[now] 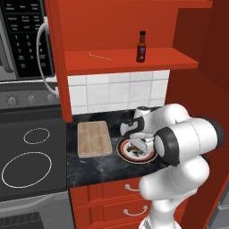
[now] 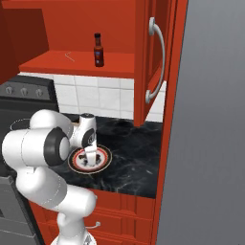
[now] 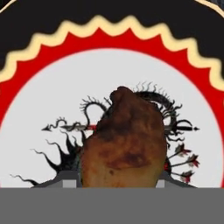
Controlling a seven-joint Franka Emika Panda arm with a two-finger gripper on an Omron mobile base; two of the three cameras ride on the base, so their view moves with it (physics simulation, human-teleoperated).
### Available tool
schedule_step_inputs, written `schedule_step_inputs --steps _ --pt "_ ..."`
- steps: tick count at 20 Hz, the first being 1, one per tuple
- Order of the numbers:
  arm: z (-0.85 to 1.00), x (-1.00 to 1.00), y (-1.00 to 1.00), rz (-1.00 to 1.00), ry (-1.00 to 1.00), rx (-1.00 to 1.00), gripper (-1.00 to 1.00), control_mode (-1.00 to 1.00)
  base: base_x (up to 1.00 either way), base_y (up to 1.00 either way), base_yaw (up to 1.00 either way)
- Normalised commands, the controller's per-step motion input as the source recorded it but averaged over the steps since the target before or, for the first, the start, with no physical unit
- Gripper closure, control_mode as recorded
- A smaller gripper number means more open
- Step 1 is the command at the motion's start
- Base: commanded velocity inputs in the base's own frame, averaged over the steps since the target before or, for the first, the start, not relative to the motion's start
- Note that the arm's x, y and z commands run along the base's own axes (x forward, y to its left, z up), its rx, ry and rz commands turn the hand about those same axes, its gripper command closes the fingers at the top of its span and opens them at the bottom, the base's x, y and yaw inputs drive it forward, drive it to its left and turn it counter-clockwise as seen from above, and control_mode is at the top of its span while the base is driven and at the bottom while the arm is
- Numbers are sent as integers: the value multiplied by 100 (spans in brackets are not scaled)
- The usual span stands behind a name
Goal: Pick the chicken drumstick from the plate and place it on the cutting board. Then pick the condiment bottle from the cabinet and place it next to the cutting board.
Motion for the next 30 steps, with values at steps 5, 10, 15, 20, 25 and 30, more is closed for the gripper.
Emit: schedule_step_inputs --steps 5,10,15,20,25,30 --pt "-2 0 0 0 0 0 100 -100 0 0 0" --pt "0 0 0 0 0 0 100 -100 0 0 0" --pt "13 0 0 0 0 0 100 -100 0 0 0" --pt "34 0 0 0 0 0 100 -100 0 0 0" --pt "34 0 0 0 0 0 100 -100 0 0 0" --pt "25 0 0 0 0 0 100 -100 0 0 0"
